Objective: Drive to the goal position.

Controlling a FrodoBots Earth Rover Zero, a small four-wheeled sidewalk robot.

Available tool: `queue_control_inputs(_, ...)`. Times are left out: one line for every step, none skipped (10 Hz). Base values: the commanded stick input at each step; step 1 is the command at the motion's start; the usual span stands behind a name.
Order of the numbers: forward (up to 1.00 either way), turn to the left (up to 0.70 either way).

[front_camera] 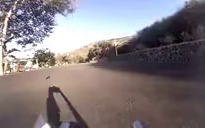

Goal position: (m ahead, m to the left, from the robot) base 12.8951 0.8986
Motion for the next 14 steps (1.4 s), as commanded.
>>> queue_control_inputs(0.50, 0.00)
queue_control_inputs(0.50, 0.00)
queue_control_inputs(0.50, 0.00)
queue_control_inputs(0.50, 0.00)
queue_control_inputs(0.50, 0.00)
queue_control_inputs(0.50, 0.00)
queue_control_inputs(0.50, 0.00)
queue_control_inputs(0.50, 0.00)
queue_control_inputs(0.50, 0.00)
queue_control_inputs(0.50, 0.00)
queue_control_inputs(0.50, 0.00)
queue_control_inputs(0.50, 0.00)
queue_control_inputs(0.50, 0.00)
queue_control_inputs(0.50, 0.00)
